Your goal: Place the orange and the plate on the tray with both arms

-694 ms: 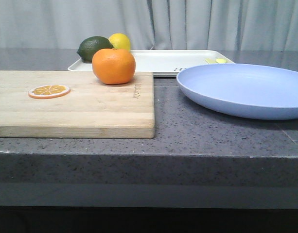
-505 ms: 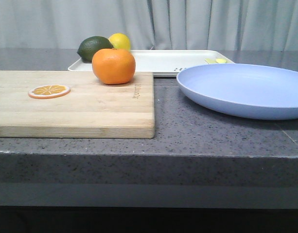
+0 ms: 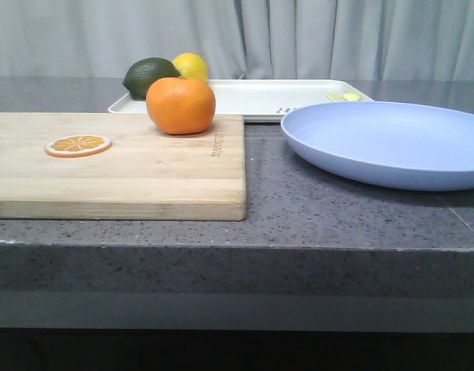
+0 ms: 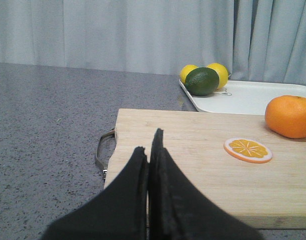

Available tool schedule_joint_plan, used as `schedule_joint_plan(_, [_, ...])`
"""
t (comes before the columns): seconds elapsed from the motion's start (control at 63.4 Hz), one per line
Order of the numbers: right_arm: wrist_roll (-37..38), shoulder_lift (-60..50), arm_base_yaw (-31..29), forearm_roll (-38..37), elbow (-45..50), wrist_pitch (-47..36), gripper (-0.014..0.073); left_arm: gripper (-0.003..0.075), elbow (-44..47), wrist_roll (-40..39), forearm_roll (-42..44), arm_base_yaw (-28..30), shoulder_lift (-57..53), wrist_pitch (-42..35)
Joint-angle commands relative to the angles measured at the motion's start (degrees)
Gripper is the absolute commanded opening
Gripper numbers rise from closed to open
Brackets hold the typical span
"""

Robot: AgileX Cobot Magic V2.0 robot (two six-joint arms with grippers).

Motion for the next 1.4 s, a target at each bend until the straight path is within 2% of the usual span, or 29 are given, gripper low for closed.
schedule_joint_plan(0.0, [-0.41, -1.03, -0.48, 0.07, -1.39, -6.98, -0.0065, -0.002, 1.54, -0.44, -0.43, -0.04, -1.03, -6.84])
schedule_joint_plan(0.126, [-0.41, -1.03, -0.48, 0.07, -3.38, -8.43, -0.0065, -0.002, 0.58, -0.44, -0.43, -0.04, -1.03, -13.19])
schedule_joint_plan(0.221, [-0.41, -1.03, -0.48, 0.07, -7.66, -5.71, -0.0065, -0.002, -3.92, -0.44, -0.43, -0.04, -0.93, -12.61])
schedule_joint_plan(0.442, [-0.41, 1.68, -0.48, -1.74, -22.29, 7.58, -0.0065, -0.002, -20.46, -0.44, -0.43, -0.04, 3.04, 0.05])
schedule_joint_plan(0.725, [-0.41, 15.9, -0.48, -2.88, -38.39, 24.37, -0.0065, -0.002, -38.56, -0.44, -0.43, -0.04, 18.6, 19.87])
schedule_joint_plan(0.804, [-0.41, 19.76, -0.48, -2.88, -40.6, 27.95, -0.0065, -0.002, -39.62, -0.44, -0.43, -0.04, 21.82, 21.35])
schedule_joint_plan(0.978, [-0.41, 24.96, -0.48, -2.88, -40.73, 30.05, -0.0065, -0.002, -39.62, -0.44, -0.43, -0.04, 26.3, 22.17])
schedule_joint_plan(1.388, [-0.9, 30.21, -0.48, -2.97, -40.73, 36.82, -0.006, -0.0019, -39.62, -0.44, -0.43, -0.04, 31.14, 22.35])
